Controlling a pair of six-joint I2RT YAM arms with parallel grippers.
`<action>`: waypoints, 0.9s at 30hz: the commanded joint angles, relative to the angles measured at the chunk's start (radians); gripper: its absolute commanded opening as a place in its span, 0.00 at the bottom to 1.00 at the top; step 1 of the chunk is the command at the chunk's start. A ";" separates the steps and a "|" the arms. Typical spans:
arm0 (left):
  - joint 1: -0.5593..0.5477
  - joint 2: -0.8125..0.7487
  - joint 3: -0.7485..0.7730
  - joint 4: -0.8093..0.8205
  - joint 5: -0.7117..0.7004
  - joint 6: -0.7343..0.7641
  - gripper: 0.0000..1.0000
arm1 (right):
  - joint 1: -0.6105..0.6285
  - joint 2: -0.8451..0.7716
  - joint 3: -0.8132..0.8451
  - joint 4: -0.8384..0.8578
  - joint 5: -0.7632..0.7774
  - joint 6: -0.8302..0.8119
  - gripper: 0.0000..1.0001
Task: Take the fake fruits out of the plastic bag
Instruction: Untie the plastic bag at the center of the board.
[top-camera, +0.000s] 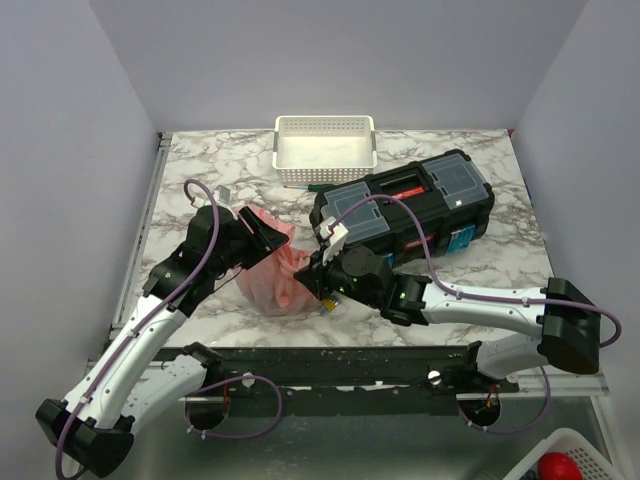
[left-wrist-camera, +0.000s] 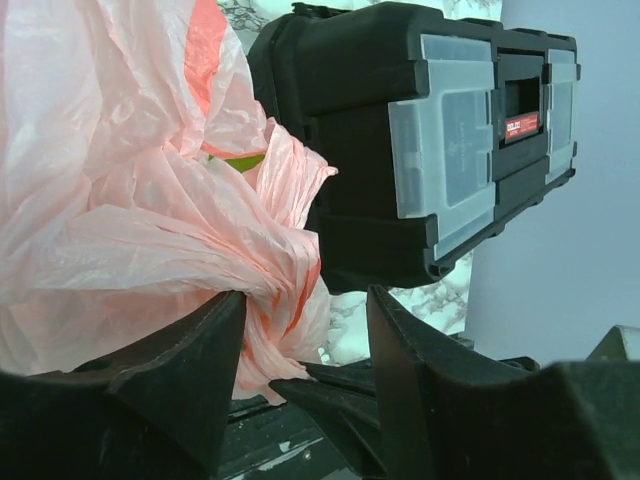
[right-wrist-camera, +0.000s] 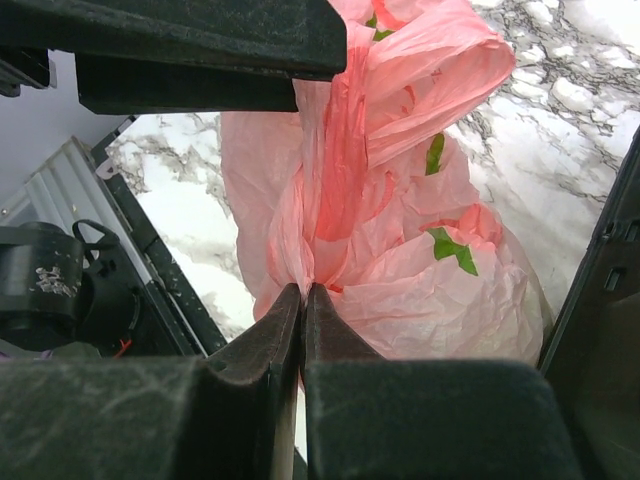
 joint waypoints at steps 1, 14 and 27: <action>-0.016 0.013 -0.001 0.067 -0.030 0.012 0.50 | 0.005 0.021 0.011 0.012 -0.012 0.001 0.06; -0.018 0.077 -0.013 0.059 -0.101 -0.002 0.39 | 0.005 0.024 0.014 0.010 -0.010 -0.004 0.06; 0.067 0.134 0.124 0.012 -0.112 0.145 0.00 | 0.005 0.010 -0.004 -0.001 -0.008 0.003 0.06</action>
